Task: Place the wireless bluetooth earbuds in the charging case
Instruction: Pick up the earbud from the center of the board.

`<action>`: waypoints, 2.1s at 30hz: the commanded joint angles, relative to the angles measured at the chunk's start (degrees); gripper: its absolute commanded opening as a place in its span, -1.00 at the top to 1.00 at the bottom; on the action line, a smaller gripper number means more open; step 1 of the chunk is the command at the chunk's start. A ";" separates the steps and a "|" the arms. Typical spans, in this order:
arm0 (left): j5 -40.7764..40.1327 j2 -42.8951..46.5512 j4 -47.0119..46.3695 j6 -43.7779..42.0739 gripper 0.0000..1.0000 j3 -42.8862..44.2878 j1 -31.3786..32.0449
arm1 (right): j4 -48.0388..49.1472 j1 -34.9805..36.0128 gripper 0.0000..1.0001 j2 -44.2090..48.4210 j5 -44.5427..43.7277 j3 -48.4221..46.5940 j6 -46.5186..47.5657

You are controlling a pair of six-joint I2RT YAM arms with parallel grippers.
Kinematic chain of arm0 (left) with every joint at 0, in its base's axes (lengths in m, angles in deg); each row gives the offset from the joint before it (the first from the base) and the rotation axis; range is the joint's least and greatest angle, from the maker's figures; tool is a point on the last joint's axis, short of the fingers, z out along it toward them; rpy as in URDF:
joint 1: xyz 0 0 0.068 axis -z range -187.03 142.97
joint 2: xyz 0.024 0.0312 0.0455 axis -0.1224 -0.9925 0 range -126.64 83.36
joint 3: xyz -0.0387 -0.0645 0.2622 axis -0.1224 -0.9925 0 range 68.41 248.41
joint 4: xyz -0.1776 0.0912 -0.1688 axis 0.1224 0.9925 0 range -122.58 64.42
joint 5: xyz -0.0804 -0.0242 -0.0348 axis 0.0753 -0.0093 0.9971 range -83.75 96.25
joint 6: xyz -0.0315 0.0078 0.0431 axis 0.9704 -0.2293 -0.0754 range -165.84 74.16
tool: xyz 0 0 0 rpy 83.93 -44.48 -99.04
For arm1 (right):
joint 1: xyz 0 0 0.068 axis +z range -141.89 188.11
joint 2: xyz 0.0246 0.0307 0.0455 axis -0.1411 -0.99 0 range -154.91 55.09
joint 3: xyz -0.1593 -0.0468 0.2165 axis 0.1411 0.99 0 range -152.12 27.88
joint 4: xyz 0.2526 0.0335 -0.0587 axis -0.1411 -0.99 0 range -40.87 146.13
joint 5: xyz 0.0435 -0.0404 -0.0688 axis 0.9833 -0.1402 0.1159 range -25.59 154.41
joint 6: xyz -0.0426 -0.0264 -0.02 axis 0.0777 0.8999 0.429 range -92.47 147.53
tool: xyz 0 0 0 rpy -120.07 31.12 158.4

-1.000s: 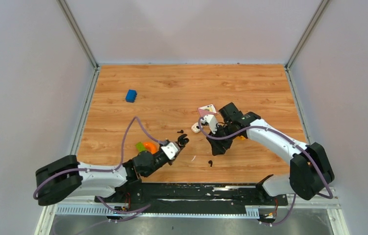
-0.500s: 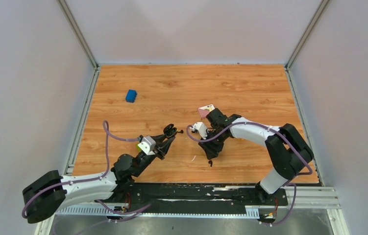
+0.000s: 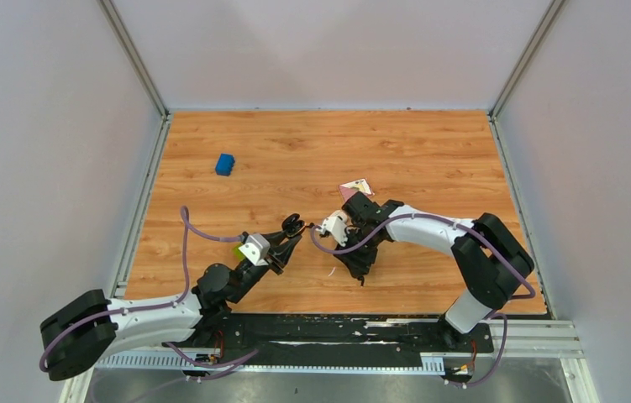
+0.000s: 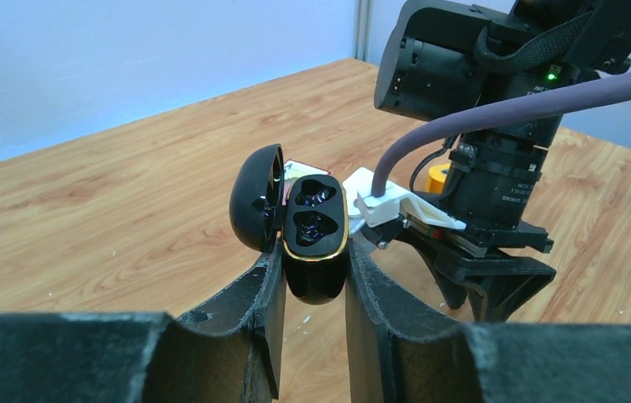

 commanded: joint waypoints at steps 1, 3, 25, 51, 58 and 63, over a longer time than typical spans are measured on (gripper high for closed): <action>0.51 -0.94 -3.06 0.54 1.00 -1.18 -0.21 | -0.81 2.38 0.18 2.06 -4.32 0.86 1.29; 0.52 -1.23 -3.00 0.43 1.00 -1.13 -0.22 | -0.74 3.85 0.18 3.16 -6.02 1.49 1.55; 0.52 -2.33 -2.49 0.00 1.00 -0.86 -0.28 | -3.42 9.51 0.33 1.57 -13.36 0.97 3.36; 0.46 -3.75 -2.45 0.16 1.00 -0.84 -0.33 | -5.63 11.25 0.67 2.88 -15.39 0.20 4.93; -0.11 -5.34 -2.58 0.49 1.00 1.13 -0.27 | -8.23 10.90 0.74 12.30 -15.56 -1.44 5.94; 0.39 -8.77 -3.78 1.53 1.00 1.87 -0.27 | -9.42 10.34 0.76 18.39 -14.17 -4.73 7.26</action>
